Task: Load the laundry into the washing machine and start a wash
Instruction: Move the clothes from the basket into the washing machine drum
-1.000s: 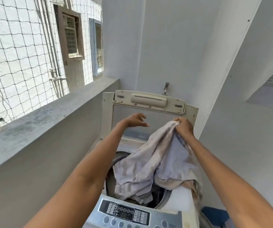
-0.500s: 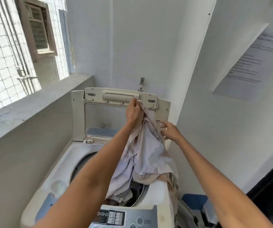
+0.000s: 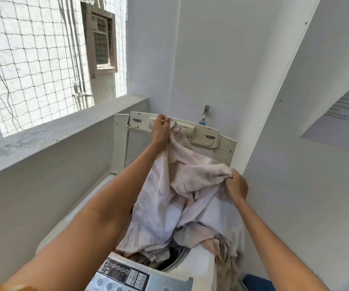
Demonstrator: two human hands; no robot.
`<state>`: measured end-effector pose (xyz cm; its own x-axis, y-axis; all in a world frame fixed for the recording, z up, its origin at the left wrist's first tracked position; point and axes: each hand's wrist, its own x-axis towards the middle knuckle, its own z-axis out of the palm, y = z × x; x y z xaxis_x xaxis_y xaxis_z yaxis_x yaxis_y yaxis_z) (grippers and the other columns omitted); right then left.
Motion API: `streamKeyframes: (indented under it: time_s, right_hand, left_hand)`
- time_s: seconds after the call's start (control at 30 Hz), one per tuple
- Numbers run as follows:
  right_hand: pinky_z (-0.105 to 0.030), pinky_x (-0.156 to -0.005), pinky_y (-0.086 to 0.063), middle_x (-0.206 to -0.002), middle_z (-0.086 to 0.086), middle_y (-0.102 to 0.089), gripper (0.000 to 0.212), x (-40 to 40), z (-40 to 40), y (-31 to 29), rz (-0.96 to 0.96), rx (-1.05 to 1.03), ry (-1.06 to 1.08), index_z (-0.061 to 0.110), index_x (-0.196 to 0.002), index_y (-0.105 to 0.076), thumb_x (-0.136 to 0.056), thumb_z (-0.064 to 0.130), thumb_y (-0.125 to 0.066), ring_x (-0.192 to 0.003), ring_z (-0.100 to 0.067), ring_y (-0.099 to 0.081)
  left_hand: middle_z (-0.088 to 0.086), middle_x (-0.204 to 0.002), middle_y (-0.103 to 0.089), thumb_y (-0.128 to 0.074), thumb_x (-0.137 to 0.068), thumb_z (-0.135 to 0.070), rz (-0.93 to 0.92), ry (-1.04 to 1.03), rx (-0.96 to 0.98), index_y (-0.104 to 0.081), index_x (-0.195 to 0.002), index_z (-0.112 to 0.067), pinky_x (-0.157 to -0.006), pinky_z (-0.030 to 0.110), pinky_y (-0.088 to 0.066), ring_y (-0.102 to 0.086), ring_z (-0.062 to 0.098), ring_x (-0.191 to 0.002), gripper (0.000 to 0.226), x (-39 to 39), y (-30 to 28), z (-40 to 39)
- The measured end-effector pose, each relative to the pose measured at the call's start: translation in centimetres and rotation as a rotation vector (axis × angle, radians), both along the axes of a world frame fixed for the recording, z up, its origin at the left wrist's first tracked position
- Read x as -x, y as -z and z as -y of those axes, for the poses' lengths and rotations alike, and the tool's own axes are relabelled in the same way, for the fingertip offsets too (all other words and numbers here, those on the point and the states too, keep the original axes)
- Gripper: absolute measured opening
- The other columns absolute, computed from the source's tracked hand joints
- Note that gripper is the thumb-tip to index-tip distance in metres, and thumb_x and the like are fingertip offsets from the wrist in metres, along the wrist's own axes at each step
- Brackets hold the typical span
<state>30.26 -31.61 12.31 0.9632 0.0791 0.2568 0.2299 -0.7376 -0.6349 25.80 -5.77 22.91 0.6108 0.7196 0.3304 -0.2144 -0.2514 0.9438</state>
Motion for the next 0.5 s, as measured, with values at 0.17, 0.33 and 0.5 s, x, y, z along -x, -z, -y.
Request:
streamKeyframes:
  time_s: [0.17, 0.33, 0.5]
  right_hand:
    - [-0.033, -0.064, -0.028, -0.091, -0.021, -0.063, 0.012, 0.3, -6.3, -13.3, 0.253, -0.29, -0.081, 0.011, -0.073, -0.046, -0.08, 0.005, -0.039, -0.082, -0.037, -0.054]
    - [-0.028, -0.064, -0.027, -0.072, -0.004, -0.053, 0.027, 2.9, -11.3, -24.5, 0.41, -0.501, -0.222, 0.023, -0.06, -0.031, -0.077, 0.003, -0.034, -0.074, -0.02, -0.044]
    - [-0.029, -0.063, -0.027, -0.093, -0.017, -0.066, 0.018, 4.6, -14.8, -26.3, 0.475, -0.329, -0.3, 0.009, -0.078, -0.053, -0.085, 0.004, -0.037, -0.085, -0.03, -0.057]
  left_hand:
    - [0.027, -0.099, -0.061, -0.044, -0.094, -0.011, -0.101, -0.127, -0.094, -0.052, -0.086, -0.005, -0.083, 0.041, -0.043, -0.054, 0.031, -0.086, 0.013, 2.1, 0.9, -4.0]
    - [0.014, -0.095, -0.064, -0.045, -0.096, -0.022, -0.17, -0.199, -0.135, -0.056, -0.098, -0.008, -0.073, 0.031, -0.038, -0.06, 0.032, -0.094, 0.018, 5.0, -0.3, -7.5]
    - [0.017, -0.104, -0.067, -0.053, -0.093, -0.028, -0.426, -0.136, -0.245, -0.064, -0.098, -0.008, -0.072, 0.031, -0.04, -0.061, 0.032, -0.099, 0.024, 8.0, 1.3, -9.0]
